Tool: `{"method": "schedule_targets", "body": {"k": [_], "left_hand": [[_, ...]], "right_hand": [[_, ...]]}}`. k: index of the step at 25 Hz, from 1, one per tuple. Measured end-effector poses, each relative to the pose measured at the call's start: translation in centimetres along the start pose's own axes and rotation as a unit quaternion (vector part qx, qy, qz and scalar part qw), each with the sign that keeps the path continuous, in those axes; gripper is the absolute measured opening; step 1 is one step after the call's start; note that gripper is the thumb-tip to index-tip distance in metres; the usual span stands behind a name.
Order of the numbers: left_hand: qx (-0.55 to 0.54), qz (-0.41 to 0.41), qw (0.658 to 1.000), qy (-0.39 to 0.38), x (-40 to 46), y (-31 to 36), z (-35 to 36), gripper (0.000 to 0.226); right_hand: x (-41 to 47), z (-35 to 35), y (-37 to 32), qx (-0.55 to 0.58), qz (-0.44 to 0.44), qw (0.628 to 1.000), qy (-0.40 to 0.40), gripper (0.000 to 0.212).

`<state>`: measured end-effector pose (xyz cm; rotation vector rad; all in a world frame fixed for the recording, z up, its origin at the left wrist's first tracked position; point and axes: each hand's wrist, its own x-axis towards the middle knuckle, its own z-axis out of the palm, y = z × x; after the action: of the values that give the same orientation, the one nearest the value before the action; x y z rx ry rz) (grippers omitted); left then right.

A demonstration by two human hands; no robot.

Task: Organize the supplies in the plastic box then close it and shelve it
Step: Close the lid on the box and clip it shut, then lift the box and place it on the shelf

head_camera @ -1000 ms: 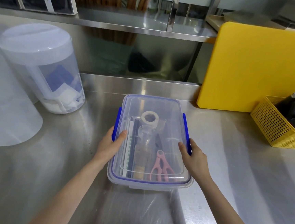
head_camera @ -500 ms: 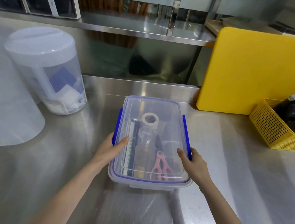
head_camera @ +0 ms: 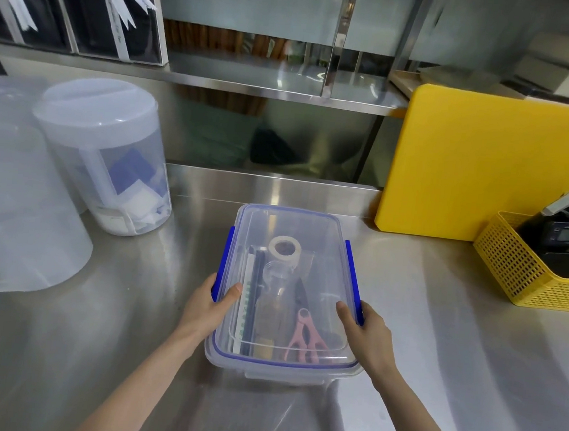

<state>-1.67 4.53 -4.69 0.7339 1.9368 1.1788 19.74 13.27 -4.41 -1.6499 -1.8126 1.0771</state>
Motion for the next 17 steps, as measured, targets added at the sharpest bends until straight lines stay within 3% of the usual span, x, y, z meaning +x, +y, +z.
{"method": "schedule_targets", "body": {"k": [10,17], "left_hand": [[-0.015,0.041,0.999,0.027,0.2,3.5,-3.1,0.038],[-0.030,0.093,0.994,0.049,0.3,7.2,-5.4,0.018]], "right_hand": [[0.9,-0.5,-4.4,0.010,-0.047,0.999,0.016,0.021],[1.7,-1.7,-8.8,0.040,-0.085,0.995,0.032,0.034]]}}
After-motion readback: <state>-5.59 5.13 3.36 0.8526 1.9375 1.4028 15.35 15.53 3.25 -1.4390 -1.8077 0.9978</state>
